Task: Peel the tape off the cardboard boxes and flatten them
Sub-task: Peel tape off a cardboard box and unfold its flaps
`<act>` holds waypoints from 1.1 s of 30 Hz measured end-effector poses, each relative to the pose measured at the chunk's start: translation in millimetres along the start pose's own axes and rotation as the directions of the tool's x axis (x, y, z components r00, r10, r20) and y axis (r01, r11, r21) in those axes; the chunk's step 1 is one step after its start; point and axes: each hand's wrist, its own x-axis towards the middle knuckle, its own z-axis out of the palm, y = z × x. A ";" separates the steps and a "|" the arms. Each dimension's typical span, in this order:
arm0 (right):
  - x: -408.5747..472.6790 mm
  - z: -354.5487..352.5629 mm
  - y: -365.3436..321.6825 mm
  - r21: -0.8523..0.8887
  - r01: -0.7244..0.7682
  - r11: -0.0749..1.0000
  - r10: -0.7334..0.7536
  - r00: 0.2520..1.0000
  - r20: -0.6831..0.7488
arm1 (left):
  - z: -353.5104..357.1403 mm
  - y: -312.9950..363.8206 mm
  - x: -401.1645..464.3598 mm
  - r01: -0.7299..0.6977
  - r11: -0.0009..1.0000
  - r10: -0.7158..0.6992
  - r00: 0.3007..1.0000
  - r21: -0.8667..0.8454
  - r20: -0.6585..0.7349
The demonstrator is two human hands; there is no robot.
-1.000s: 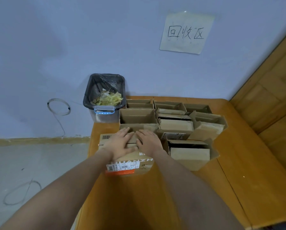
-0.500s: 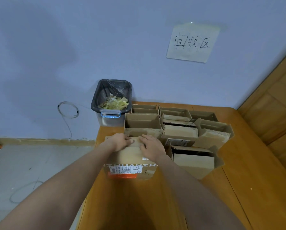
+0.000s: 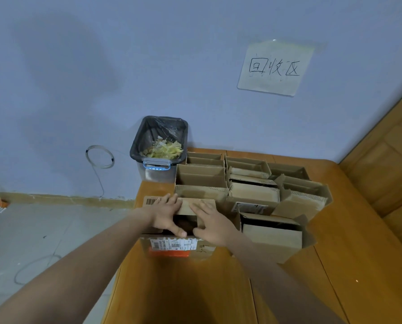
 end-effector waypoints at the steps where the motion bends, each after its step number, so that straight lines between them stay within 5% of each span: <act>1: 0.0 4.4 -0.4 -0.043 0.019 0.999 -0.019 1.000 0.001 | 5.2 1.1 -0.3 0.000 0.999 0.000 1.000 0.041 0.000; 15: -18.5 60.3 -20.4 -0.310 -0.032 0.950 -0.085 0.930 -0.357 | 41.1 4.9 -6.8 0.017 0.958 0.058 0.966 0.287 -0.253; 26: 7.5 38.8 -10.0 -0.234 -0.055 0.971 -0.035 0.931 -0.364 | 32.2 9.2 -10.7 -0.031 0.905 0.204 0.907 0.423 -0.369; 33: 52.7 17.6 -0.6 -0.223 -0.075 0.972 0.005 0.954 -0.300 | 38.3 5.3 -10.8 0.051 0.965 0.025 0.959 0.259 -0.282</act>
